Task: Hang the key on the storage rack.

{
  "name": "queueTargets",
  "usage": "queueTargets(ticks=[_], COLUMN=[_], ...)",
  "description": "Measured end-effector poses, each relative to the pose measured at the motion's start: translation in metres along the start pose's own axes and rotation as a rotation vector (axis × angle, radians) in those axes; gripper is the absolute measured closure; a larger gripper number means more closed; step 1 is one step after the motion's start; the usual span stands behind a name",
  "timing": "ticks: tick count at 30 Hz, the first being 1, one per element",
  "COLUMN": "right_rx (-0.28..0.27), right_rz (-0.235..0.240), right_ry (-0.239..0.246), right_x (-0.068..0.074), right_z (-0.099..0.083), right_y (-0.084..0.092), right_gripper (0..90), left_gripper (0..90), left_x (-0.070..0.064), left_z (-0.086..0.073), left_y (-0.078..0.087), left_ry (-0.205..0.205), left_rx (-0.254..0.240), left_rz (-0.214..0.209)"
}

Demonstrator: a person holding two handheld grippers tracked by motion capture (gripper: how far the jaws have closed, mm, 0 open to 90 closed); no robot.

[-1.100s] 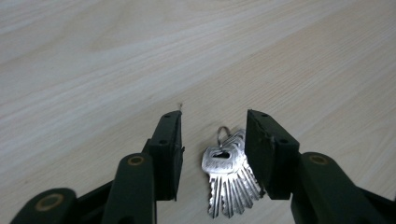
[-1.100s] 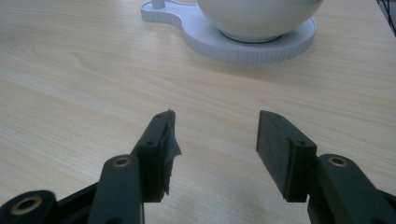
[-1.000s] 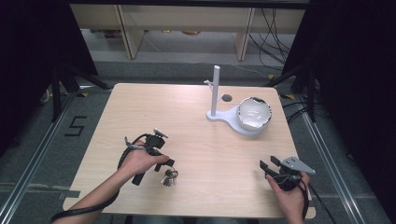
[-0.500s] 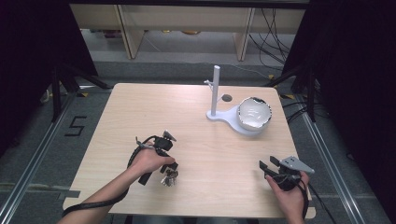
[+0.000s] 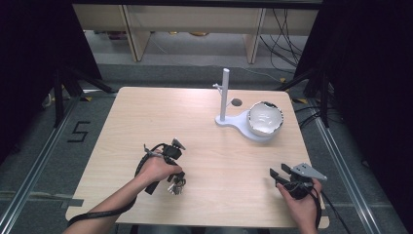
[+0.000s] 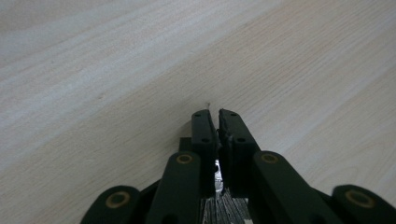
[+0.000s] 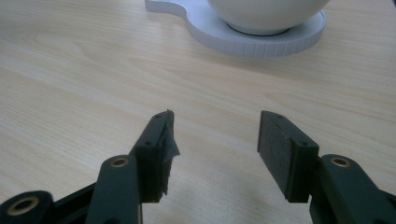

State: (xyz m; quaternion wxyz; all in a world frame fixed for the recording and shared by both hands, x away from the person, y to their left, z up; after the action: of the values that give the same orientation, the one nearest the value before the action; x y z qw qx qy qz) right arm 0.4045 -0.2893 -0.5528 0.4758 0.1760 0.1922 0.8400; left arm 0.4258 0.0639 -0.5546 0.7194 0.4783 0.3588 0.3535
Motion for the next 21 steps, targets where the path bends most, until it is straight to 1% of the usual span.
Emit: queueTargets(ticks=[4,5,6,7,8,9,10,11,14,15,16,17,19,21], right_rx=[0.01,0.01,0.022,0.022,0.016,0.016,0.014,0.012,0.013,0.013,0.013,0.016,0.017,0.019], right_rz=[0.0,0.0,-0.004,-0.004,-0.002,-0.002,0.003,0.0,0.0,0.001,0.001,0.0,0.0,0.001], right_ry=[-0.007,-0.007,-0.041,-0.041,-0.016,-0.016,0.001,0.01,0.01,0.01,0.01,0.01,0.011,0.011], right_x=[0.001,0.001,0.004,0.004,0.002,0.002,0.0,0.0,0.0,0.0,0.0,0.0,0.0,0.0], right_z=[-0.001,-0.001,-0.002,-0.002,-0.002,-0.002,-0.001,-0.001,-0.001,-0.001,-0.001,-0.001,-0.001,-0.001], right_y=[0.0,0.0,0.0,0.0,0.0,0.0,-0.001,-0.001,-0.001,-0.001,-0.001,-0.001,-0.001,-0.001], right_gripper=[46.8,46.8,46.7,46.7,46.6,46.6,46.5,46.5,46.5,46.5,46.5,46.5,46.5,46.5], left_gripper=[88.0,88.0,88.3,88.4,88.5,88.5,88.6,88.6,88.7,88.7,88.7,88.8,88.7,88.8], left_x=[-0.001,0.0,-0.001,-0.001,-0.001,-0.001,-0.001,-0.001,-0.002,-0.001,-0.001,0.0,0.004,0.005], left_z=[0.0,-0.001,-0.001,-0.001,0.0,0.0,0.001,0.002,0.003,0.005,0.005,0.007,0.01,0.013], left_y=[0.001,0.002,0.003,0.003,0.005,0.005,0.007,0.008,0.013,0.016,0.016,0.021,0.027,0.034], left_ry=[-0.003,-0.014,-0.016,-0.016,-0.019,-0.019,-0.02,-0.022,-0.023,-0.035,-0.035,-0.034,-0.077,-0.086], left_rx=[-0.004,-0.003,-0.008,-0.008,-0.019,-0.019,-0.042,-0.047,-0.066,-0.075,-0.075,-0.097,-0.126,-0.152], left_rz=[-0.002,-0.003,-0.003,-0.003,-0.008,-0.008,-0.012,-0.015,-0.023,-0.026,-0.026,-0.028,-0.017,-0.011])
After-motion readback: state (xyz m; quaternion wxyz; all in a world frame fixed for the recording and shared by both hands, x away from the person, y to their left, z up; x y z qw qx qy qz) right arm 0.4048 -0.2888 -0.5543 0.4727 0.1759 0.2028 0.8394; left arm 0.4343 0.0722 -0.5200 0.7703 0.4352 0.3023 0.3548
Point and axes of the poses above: each handheld gripper's, and its own axes: y roughly backward along the jaws, z roughly out of its top, x roughly to its left, the point moved 8 cm from there along -y, roughly forward along the jaws, and after that the axes turned 7 degrees about z, right-handed, at the moved point
